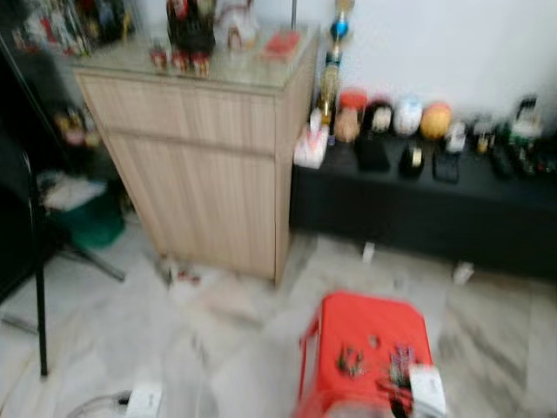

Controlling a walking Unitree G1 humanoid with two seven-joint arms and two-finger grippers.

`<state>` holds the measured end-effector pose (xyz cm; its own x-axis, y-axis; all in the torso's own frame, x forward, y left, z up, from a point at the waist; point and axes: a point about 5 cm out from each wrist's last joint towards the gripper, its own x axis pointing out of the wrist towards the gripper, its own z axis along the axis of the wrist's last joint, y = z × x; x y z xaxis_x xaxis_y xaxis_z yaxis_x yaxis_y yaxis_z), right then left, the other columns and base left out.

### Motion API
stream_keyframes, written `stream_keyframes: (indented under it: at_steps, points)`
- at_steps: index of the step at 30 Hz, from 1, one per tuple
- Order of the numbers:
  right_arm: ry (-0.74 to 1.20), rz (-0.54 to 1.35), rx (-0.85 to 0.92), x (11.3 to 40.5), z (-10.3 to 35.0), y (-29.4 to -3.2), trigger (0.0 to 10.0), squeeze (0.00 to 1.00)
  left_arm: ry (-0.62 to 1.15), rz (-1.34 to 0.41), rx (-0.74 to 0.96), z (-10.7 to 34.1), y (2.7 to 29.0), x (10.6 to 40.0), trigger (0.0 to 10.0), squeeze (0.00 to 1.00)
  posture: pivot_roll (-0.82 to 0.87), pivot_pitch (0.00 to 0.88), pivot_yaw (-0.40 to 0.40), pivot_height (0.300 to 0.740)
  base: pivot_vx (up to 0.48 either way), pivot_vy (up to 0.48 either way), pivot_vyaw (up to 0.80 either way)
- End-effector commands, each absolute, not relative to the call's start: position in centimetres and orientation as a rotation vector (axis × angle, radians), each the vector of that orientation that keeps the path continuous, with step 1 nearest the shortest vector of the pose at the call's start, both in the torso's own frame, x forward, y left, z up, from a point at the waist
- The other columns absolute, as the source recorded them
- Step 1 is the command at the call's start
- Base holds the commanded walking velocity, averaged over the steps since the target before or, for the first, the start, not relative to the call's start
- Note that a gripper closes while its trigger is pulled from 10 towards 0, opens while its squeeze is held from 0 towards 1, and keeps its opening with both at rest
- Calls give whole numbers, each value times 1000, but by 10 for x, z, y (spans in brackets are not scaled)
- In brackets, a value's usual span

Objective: Hang keys on a hook

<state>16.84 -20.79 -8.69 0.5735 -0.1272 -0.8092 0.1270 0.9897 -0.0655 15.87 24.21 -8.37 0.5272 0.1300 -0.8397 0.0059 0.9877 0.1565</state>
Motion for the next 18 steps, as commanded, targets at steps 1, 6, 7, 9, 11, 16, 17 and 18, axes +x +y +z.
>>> stream_keyframes:
  at_steps: [1,6,7,9,11,16,17,18]
  points:
    - [929,-158,15,170,-86,-206,10000,0,1041,66,154,-87,242,152,10000,0,-3,0,-36,740,0,0,0]
    - [911,-165,50,170,-86,-206,10000,0,1033,69,146,-86,242,152,10000,0,-2,0,-39,740,0,0,0]
    - [892,-164,66,171,-85,-206,10000,0,1032,67,150,-86,242,152,10000,0,-3,0,-39,740,0,0,0]
    - [879,-157,57,172,-84,-206,10000,0,1030,68,149,-86,242,152,10000,0,-3,0,-39,740,0,0,0]
    - [864,-154,50,173,-83,-206,10000,0,1028,69,149,-86,242,153,10000,0,0,0,-38,740,0,0,0]
    - [789,-143,42,176,-79,-206,10000,0,1011,68,148,-86,241,152,10000,0,10,0,-34,740,0,0,0]
    - [780,-142,44,176,-79,-205,10000,0,1010,68,147,-86,241,151,10000,0,8,0,-33,740,0,0,0]
    - [755,-144,56,176,-78,-205,10000,0,1008,73,140,-87,241,150,10000,0,2,0,-33,740,0,0,0]
